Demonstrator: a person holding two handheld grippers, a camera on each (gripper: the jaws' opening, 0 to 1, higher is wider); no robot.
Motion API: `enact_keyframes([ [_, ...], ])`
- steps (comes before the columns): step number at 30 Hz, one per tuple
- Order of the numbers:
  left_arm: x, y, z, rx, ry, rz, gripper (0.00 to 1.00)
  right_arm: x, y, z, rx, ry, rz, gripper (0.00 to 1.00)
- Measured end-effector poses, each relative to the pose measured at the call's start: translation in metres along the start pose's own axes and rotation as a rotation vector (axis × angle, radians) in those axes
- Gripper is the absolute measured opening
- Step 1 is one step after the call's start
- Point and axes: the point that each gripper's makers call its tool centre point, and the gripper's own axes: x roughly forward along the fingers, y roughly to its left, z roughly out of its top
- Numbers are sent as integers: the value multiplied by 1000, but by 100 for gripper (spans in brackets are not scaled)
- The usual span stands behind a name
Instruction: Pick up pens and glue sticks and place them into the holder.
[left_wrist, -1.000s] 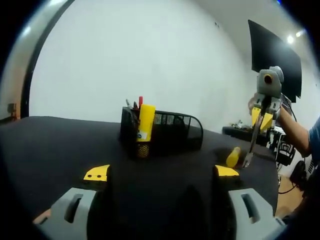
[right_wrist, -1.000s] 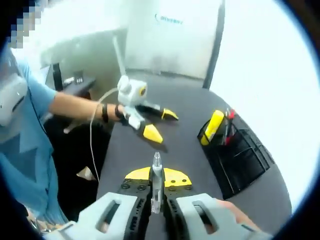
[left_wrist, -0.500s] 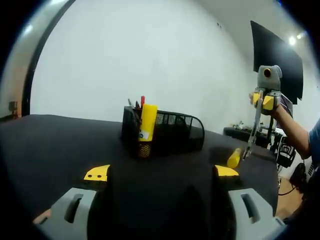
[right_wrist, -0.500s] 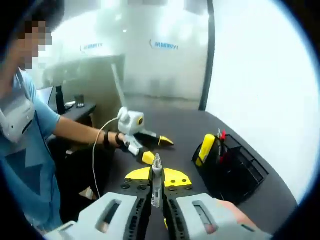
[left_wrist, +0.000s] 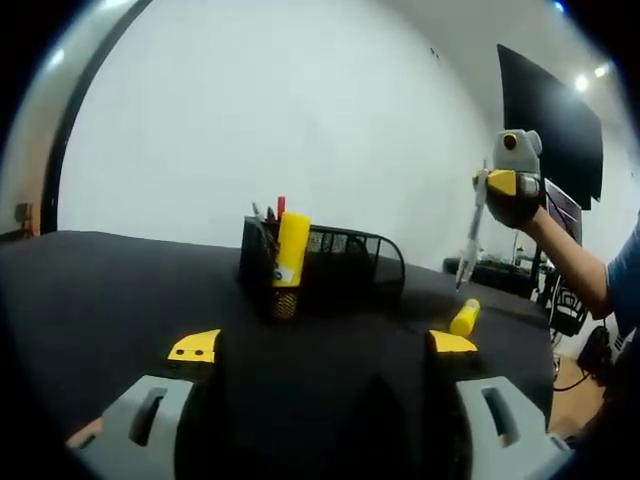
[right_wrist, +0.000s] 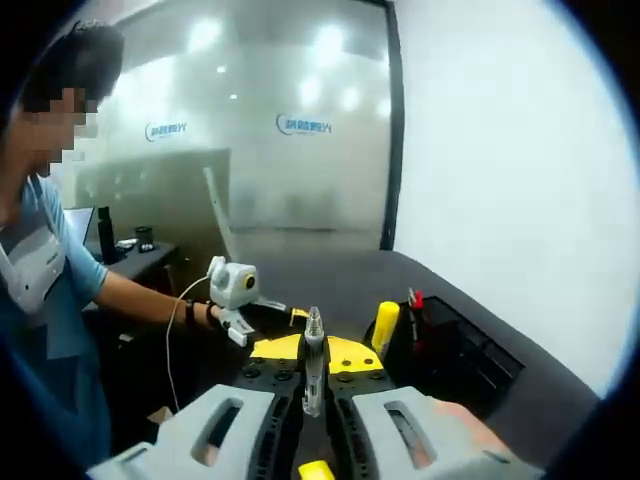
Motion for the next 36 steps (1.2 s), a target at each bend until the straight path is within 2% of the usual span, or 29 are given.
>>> enact_keyframes([
  [9, 5, 15, 3, 1, 0, 0, 78, 12, -16, 17, 22, -69, -1, 5],
  [18, 2, 5, 2, 4, -3, 0, 78, 25, -33, 34, 37, -144, -45, 5],
  [21, 1, 1, 1, 4, -2, -1, 78, 27, -38, 39, 40, -152, -53, 5],
  [23, 2, 5, 1, 5, 0, 1, 78, 27, -40, 42, 40, -156, -57, 5],
  [28, 0, -2, -1, 8, 8, -1, 78, 30, -46, 47, 32, -153, -66, 5],
  [36, 0, -1, -1, 6, 6, -1, 78, 37, -59, 55, 33, -164, -91, 5],
])
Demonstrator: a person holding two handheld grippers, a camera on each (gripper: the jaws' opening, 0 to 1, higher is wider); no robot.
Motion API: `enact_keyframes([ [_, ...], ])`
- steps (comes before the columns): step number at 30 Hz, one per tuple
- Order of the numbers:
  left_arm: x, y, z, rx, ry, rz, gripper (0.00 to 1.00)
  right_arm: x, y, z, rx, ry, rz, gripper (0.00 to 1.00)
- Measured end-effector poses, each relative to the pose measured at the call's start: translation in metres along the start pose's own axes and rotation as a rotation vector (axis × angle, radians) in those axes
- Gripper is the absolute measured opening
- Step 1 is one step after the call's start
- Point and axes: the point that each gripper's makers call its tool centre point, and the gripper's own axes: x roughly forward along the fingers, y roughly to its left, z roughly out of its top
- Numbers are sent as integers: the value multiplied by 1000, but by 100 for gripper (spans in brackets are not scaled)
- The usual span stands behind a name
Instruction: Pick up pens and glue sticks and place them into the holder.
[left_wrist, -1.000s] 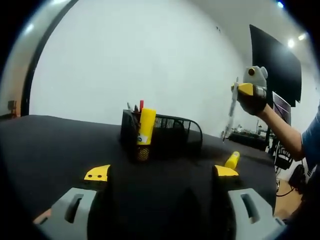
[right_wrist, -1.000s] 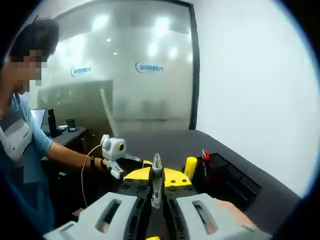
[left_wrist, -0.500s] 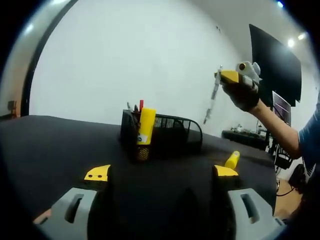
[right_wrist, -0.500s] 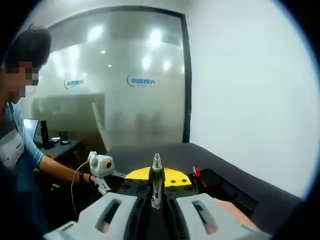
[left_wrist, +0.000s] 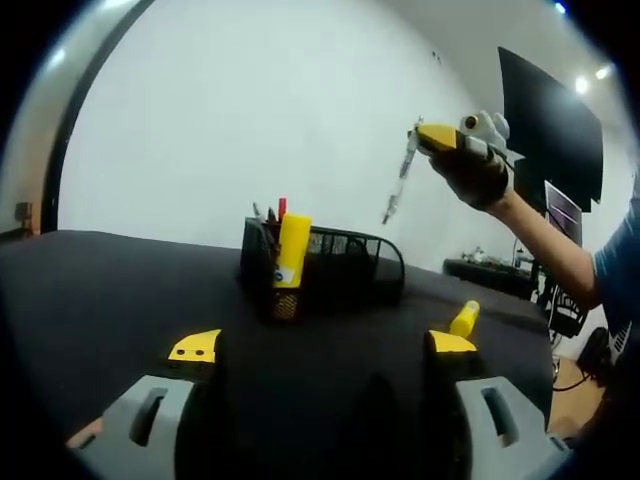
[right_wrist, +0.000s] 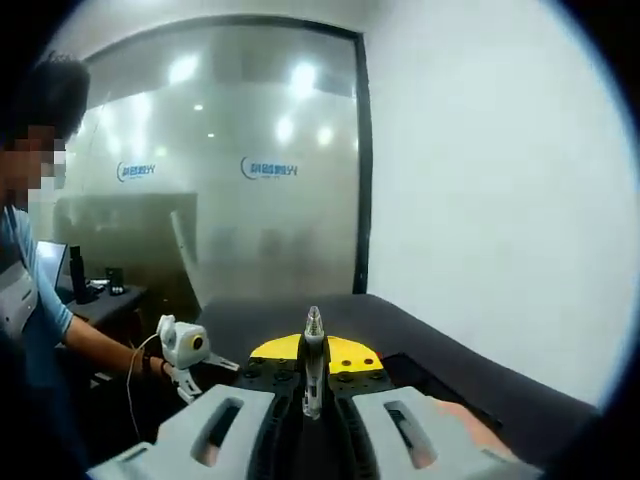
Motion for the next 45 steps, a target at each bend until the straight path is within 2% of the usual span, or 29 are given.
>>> enact_keyframes([
  [5, 0, -3, 1, 5, -7, -6, 78, 6, -9, 6, -13, 7, -5, 5],
  [13, -4, -7, 8, -2, -47, -18, 78, 23, -31, 5, -5, 24, -46, 5],
  [24, -3, -10, 9, 0, -50, -28, 78, 46, -73, 6, 36, -18, -136, 5],
  [27, -2, -9, 9, -1, -48, -31, 78, 54, -82, 1, 52, -24, -185, 5],
  [36, -2, -2, 9, -3, -51, -32, 78, 67, -94, -14, 84, -23, -237, 5],
  [42, -3, -2, 10, -3, -54, -32, 78, 78, -101, -29, 97, 36, -274, 5],
  [45, -3, -2, 10, -3, -55, -33, 78, 83, -105, -40, 75, 82, -294, 5],
])
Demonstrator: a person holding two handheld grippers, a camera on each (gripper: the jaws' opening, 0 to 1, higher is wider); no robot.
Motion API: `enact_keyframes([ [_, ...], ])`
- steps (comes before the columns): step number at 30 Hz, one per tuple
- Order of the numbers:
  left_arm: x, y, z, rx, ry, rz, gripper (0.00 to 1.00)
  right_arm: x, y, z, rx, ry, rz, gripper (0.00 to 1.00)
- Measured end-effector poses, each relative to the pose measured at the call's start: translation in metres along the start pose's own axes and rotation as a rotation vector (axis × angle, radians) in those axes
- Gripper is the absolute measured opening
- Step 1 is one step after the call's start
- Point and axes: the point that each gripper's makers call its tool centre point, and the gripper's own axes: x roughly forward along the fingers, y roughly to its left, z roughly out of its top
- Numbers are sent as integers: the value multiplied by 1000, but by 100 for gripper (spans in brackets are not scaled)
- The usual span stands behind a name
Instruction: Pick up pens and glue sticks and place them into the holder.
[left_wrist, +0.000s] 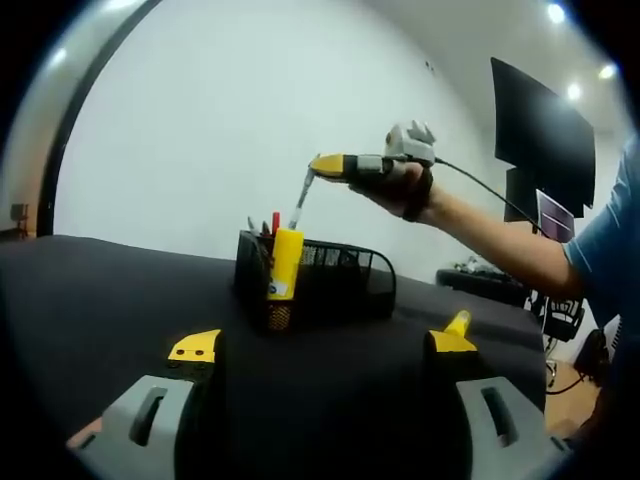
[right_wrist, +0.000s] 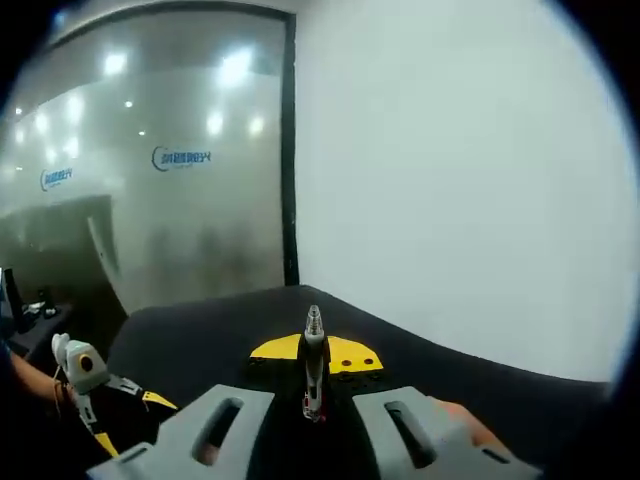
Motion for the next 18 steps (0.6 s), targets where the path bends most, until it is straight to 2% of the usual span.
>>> enact_keyframes([
  [3, 0, -1, 0, -1, -2, 0, 78, 6, 3, -9, -39, 31, -10, 5],
  [18, 0, 2, 2, -3, -6, -2, 78, 14, 8, -20, -58, 96, -8, 5],
])
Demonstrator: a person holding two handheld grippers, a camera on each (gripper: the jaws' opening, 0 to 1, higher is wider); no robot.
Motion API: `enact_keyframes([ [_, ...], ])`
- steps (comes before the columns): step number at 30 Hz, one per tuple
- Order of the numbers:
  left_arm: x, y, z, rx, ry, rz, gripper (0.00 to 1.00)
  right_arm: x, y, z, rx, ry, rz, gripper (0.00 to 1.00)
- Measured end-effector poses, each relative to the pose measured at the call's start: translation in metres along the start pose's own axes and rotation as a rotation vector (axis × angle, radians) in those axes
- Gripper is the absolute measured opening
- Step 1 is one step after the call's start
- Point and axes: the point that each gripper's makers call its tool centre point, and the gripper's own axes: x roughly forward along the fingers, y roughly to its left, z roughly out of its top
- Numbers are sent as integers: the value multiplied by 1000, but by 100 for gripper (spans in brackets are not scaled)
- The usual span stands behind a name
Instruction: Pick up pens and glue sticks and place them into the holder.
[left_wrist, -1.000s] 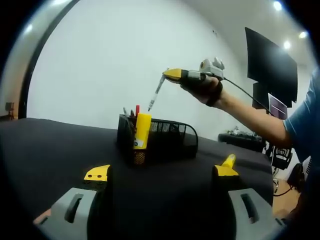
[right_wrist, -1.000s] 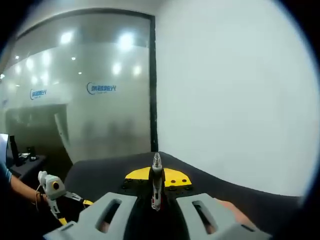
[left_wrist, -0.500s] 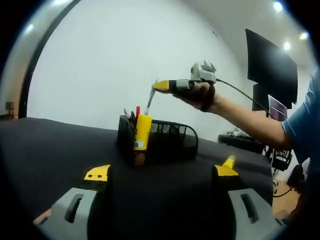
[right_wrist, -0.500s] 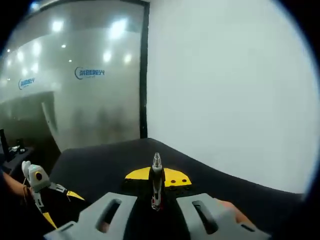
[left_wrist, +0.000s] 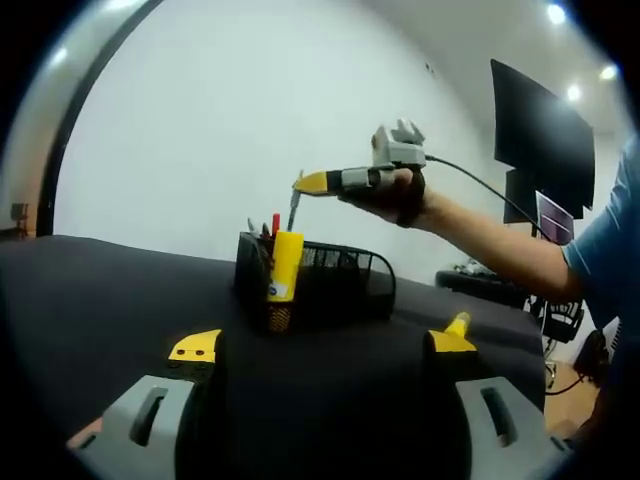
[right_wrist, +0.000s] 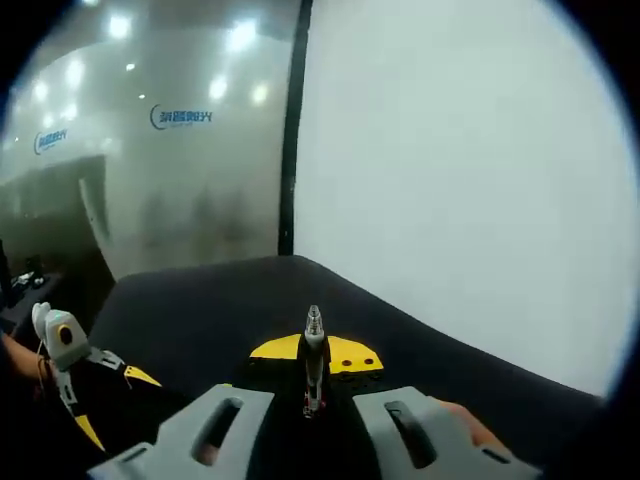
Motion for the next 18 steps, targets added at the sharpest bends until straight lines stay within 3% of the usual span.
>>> enact_keyframes([
  [11, -1, -4, -1, -1, 2, 3, 77, -2, -5, 7, 1, -13, -3, 5],
  [18, 0, -5, -3, 1, 15, 1, 77, -33, 4, 12, -42, -37, 3, 6],
])
